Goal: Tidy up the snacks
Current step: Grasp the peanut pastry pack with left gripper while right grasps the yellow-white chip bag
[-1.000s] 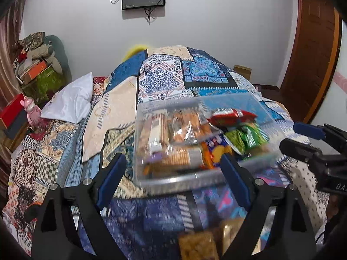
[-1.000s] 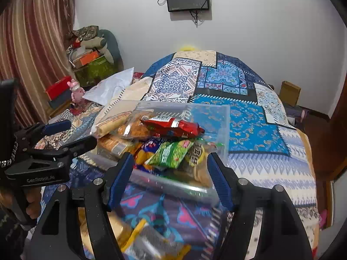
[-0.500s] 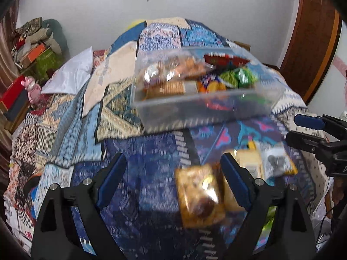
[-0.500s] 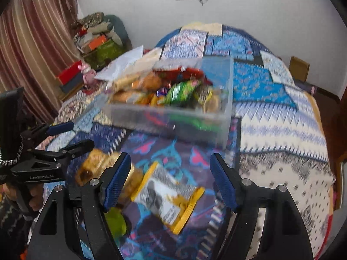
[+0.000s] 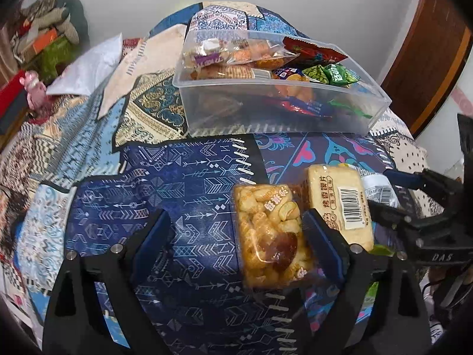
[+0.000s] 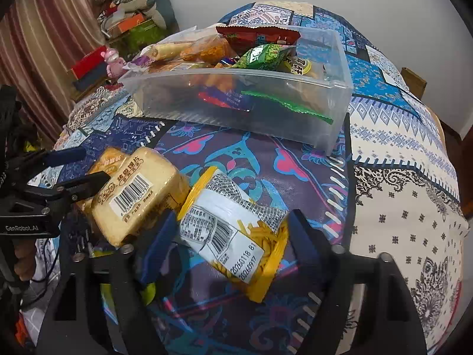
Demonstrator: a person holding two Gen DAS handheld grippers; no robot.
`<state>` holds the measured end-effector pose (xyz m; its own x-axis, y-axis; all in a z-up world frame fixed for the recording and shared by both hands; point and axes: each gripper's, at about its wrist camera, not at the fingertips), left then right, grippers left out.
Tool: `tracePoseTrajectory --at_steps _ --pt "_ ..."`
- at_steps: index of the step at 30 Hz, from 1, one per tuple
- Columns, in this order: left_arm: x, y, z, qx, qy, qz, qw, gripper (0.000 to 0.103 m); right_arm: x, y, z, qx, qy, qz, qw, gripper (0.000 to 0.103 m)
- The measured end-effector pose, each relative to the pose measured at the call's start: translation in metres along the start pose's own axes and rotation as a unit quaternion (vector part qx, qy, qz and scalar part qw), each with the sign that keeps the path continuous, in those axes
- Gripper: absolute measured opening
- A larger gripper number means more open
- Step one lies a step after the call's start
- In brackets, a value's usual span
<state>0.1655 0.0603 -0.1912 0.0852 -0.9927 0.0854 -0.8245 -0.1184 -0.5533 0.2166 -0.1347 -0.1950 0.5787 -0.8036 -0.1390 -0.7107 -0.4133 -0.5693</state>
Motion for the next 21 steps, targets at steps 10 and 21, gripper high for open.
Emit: tracePoseTrajectory --at_steps 10,21 --pt "-0.015 -0.006 0.006 0.006 0.0 -0.025 0.9997 0.094 0.008 -0.002 0.008 0.007 0.005 0.023 1.0 0.087" --pt "-0.022 -0.004 -0.002 0.008 0.012 -0.032 0.9994 0.088 0.01 -0.002 0.007 0.02 0.032 0.016 0.999 0.066"
Point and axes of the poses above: each gripper's, at about its wrist camera, not at the fingertips, and z roughly the way its jaws point, x to its right, y to its underside, and after that the axes turned 4 degrees about -y, right-handed
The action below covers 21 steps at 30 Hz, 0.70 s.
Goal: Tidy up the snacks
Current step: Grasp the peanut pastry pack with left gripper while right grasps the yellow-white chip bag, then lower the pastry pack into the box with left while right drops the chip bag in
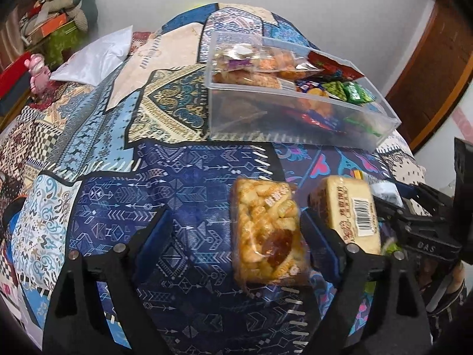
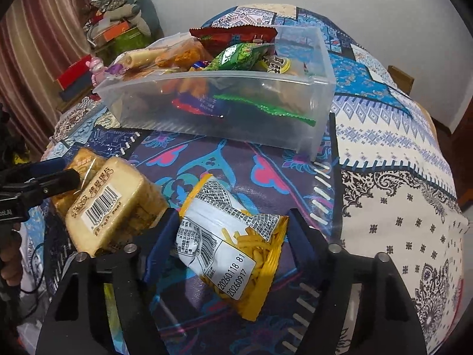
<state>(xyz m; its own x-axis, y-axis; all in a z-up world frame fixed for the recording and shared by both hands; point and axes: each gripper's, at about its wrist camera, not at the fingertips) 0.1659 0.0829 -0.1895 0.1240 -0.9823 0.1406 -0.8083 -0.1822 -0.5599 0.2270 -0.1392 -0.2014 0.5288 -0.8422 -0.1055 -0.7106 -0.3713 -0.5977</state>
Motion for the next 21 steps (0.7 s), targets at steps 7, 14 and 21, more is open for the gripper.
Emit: tracePoseTrajectory --at_steps 7,14,21 --pt "0.019 0.004 0.018 -0.021 -0.003 0.025 0.9994 0.067 0.005 -0.001 -0.003 0.006 -0.006 0.006 1.0 0.048" --pt "0.022 0.001 0.016 -0.005 -0.004 0.028 0.9996 0.045 0.002 -0.001 -0.009 0.014 -0.006 -0.004 1.0 0.042" --pt "0.016 -0.015 -0.004 0.025 0.0 0.014 0.9996 0.045 0.002 -0.01 -0.032 0.047 -0.004 -0.005 0.999 0.041"
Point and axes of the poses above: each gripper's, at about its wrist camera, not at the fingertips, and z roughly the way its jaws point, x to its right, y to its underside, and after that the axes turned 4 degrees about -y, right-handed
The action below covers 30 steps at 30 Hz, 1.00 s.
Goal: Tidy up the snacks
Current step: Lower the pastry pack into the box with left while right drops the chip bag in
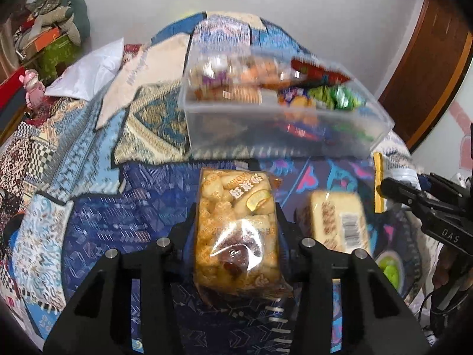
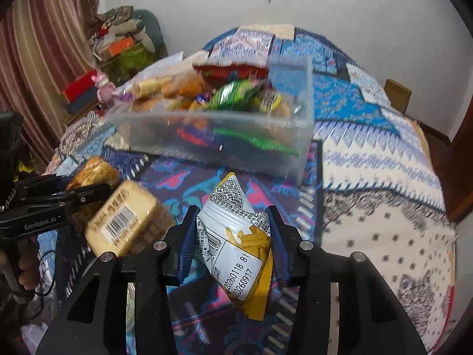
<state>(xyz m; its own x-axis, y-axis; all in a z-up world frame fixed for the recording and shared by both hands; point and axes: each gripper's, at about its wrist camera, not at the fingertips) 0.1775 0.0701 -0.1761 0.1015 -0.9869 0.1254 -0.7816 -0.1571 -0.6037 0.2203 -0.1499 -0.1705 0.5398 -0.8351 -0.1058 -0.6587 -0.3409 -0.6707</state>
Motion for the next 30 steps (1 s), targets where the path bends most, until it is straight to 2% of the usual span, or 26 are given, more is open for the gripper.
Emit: tracePoseTrajectory --at_steps 6,15,21,30 --pt "0.007 -0.03 -0.025 0.047 0.007 0.006 0.9988 0.045 0.001 -0.019 -0.018 0.034 -0.001 0.0 0.999 0.041" --pt "0.026 -0.075 -0.03 0.086 0.014 0.02 0.996 0.045 0.006 -0.054 -0.022 0.072 0.003 0.003 0.997 0.042" --pt "0.034 -0.094 -0.012 0.085 0.021 0.029 0.9958 0.045 0.018 -0.069 -0.002 0.069 -0.001 0.017 0.997 0.042" --pt "0.033 -0.111 0.027 0.075 0.011 0.023 0.9969 0.045 0.029 -0.085 0.028 0.057 0.002 0.022 0.998 0.042"
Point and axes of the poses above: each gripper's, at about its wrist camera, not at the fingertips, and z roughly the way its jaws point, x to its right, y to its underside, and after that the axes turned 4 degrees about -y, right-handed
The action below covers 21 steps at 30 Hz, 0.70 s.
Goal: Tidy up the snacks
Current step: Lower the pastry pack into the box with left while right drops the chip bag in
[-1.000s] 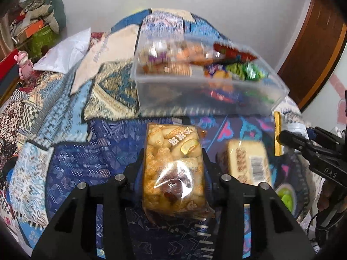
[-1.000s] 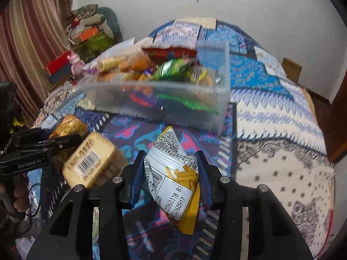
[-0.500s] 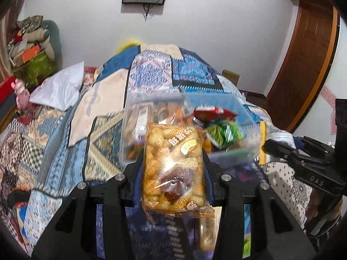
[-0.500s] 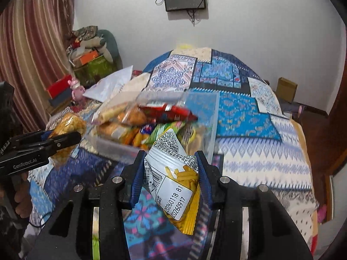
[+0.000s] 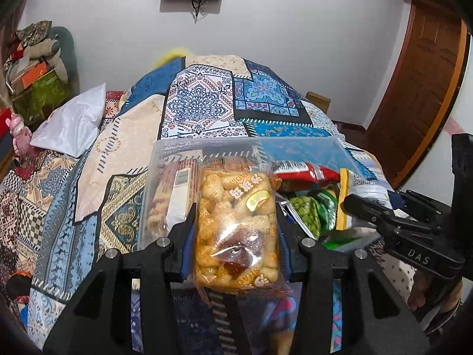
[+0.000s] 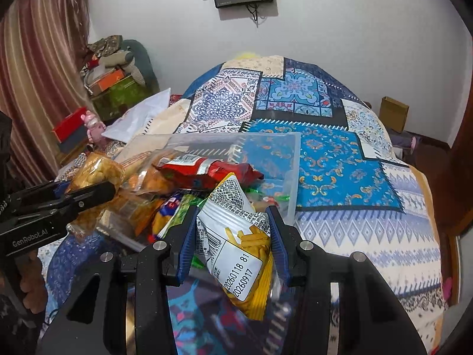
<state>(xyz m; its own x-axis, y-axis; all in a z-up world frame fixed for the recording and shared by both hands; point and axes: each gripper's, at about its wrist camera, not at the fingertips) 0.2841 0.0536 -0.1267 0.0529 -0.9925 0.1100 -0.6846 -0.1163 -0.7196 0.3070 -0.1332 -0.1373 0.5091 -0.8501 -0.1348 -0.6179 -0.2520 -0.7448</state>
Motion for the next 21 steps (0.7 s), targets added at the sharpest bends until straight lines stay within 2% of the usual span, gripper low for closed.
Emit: tracePoseTrajectory --at_steps 4,7,10,15,16,20,21 --pt "0.002 -0.003 0.016 -0.009 -0.003 0.003 1.0 0.045 0.002 0.0 0.006 0.004 -0.011 0.006 1.0 0.042" --pt "0.003 -0.001 0.025 -0.017 -0.006 0.004 0.9998 0.045 -0.002 0.002 0.005 0.009 -0.002 -0.006 1.0 0.042" --pt "0.006 0.001 0.025 -0.014 -0.013 0.008 0.9998 0.046 -0.009 0.003 0.004 0.01 0.013 -0.03 0.999 0.046" --pt "0.011 0.002 0.018 -0.02 -0.002 0.017 0.9996 0.063 -0.017 0.003 -0.002 0.012 0.051 -0.063 0.997 0.058" --pt "0.011 0.003 0.014 -0.018 -0.001 0.018 0.9997 0.064 -0.019 0.004 -0.006 0.015 0.054 -0.067 0.996 0.059" --pt "0.01 0.006 -0.002 -0.012 -0.003 0.016 0.9998 0.067 -0.018 0.002 -0.017 0.027 0.052 -0.058 0.997 0.076" --pt "0.009 0.007 -0.007 -0.012 -0.001 0.013 0.9998 0.068 -0.018 0.002 -0.021 0.031 0.05 -0.055 0.997 0.076"
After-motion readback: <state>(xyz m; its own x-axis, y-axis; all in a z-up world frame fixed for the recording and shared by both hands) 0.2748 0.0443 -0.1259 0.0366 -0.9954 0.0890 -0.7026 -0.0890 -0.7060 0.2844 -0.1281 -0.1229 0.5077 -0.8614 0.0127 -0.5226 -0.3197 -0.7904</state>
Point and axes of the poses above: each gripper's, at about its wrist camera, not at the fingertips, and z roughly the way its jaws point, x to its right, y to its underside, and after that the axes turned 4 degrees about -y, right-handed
